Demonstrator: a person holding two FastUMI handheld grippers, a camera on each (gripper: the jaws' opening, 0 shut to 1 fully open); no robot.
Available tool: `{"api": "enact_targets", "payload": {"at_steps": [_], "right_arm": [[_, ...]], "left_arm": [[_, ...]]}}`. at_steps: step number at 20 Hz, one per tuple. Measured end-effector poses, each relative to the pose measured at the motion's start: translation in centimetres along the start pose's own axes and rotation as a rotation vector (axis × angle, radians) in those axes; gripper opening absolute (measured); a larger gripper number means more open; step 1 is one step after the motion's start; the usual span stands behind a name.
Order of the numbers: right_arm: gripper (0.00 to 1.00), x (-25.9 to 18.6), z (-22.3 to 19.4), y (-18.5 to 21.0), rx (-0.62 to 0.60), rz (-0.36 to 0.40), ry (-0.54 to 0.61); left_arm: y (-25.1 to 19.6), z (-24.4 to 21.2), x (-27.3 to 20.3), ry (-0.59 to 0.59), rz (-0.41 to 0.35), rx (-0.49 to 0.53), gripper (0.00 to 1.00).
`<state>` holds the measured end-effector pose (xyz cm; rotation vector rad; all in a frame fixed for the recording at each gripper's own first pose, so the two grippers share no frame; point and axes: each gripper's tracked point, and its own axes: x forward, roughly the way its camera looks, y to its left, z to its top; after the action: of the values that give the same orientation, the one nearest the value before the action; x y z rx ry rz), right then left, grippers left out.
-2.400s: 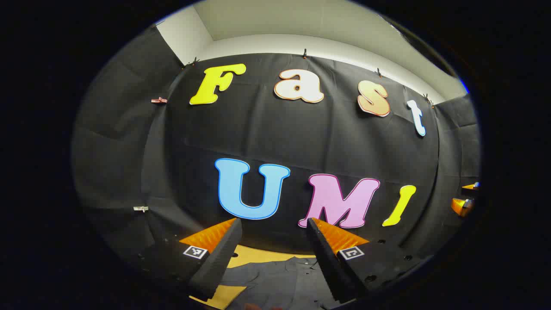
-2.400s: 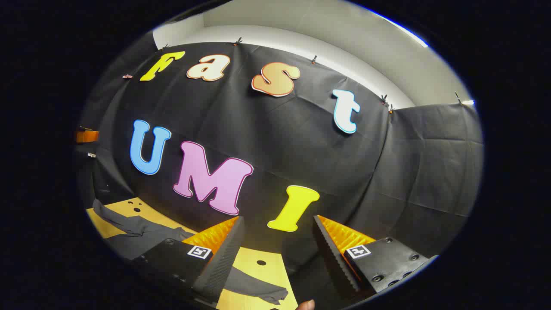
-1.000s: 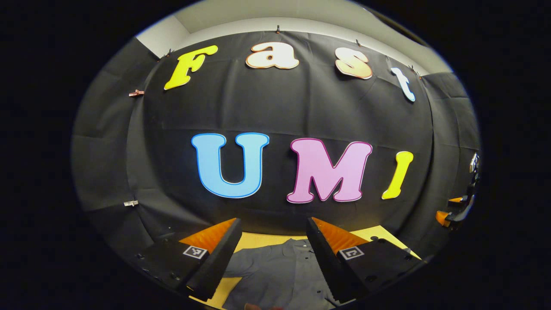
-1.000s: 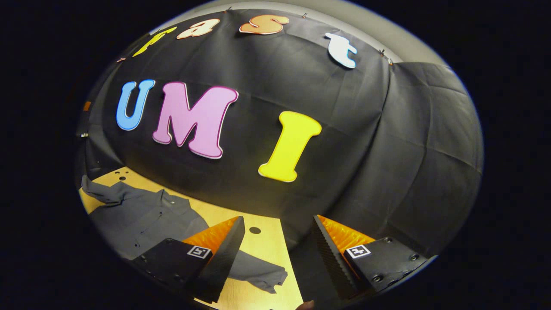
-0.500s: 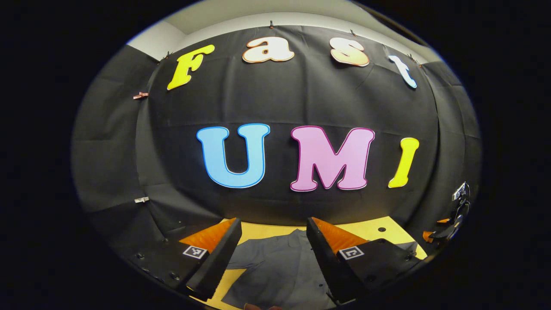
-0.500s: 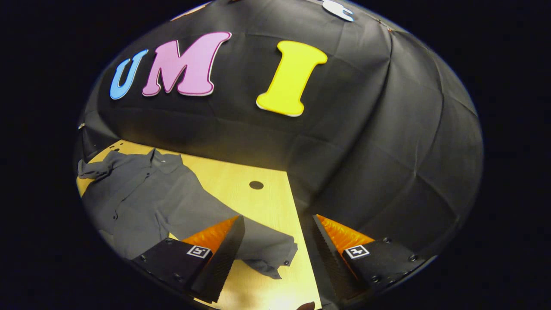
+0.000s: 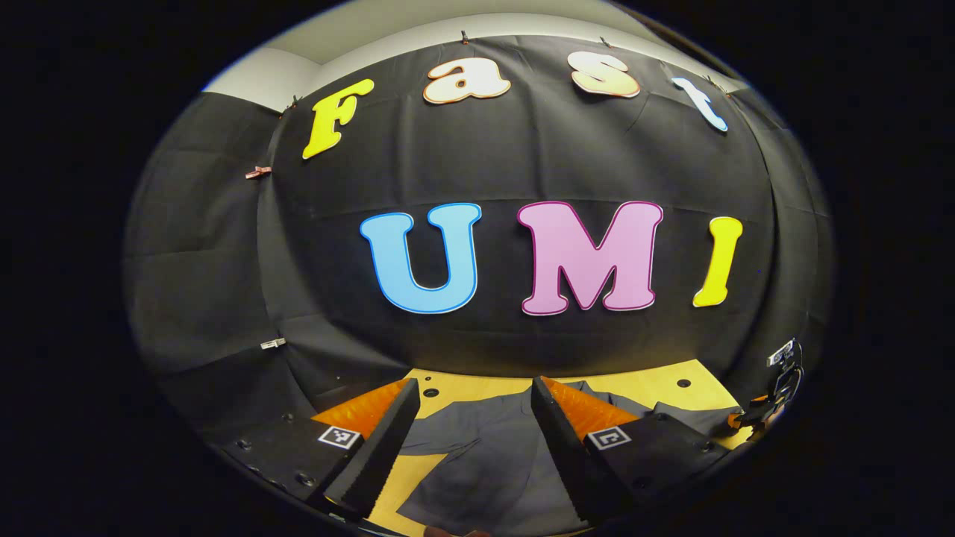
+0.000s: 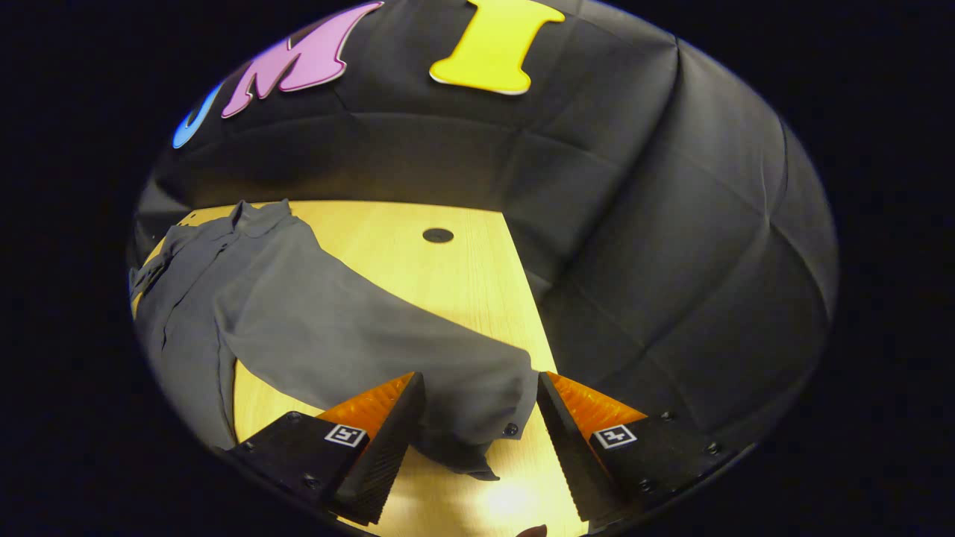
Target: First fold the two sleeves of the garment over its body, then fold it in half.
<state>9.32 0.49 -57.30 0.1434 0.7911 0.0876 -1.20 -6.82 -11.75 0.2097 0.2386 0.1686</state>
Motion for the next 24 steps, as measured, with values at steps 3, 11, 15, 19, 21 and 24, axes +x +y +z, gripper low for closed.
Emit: {"api": "enact_targets", "payload": {"at_steps": [3, 11, 15, 19, 21, 24], "right_arm": [[0.94, 1.5, -1.6, -0.6, 0.036, -0.001, 0.042], [0.65, 4.0, -3.7, 1.4, 0.134, 0.099, 0.115], [0.07, 4.4, -3.3, 1.3, 0.159, 0.08, 0.136], [0.05, 2.1, -0.7, 1.3, 0.231, 0.056, 0.082], [0.05, -1.0, 1.6, 1.6, 0.268, 0.05, 0.021], [0.05, -4.9, 4.8, 1.5, 0.275, 0.011, -0.059]], "left_arm": [[-0.3, -0.5, -0.5, 0.009, 0.017, 0.013, 0.94], [-0.3, -1.6, -2.2, 0.021, 0.062, 0.028, 0.97], [0.8, -2.0, -2.5, 0.017, 0.073, 0.029, 0.97], [3.2, -1.7, -1.3, -0.009, 0.05, 0.035, 0.97], [4.6, -2.0, 0.1, -0.011, 0.021, 0.02, 0.97], [6.5, -2.4, 2.1, -0.016, -0.033, 0.01, 0.97]]}}
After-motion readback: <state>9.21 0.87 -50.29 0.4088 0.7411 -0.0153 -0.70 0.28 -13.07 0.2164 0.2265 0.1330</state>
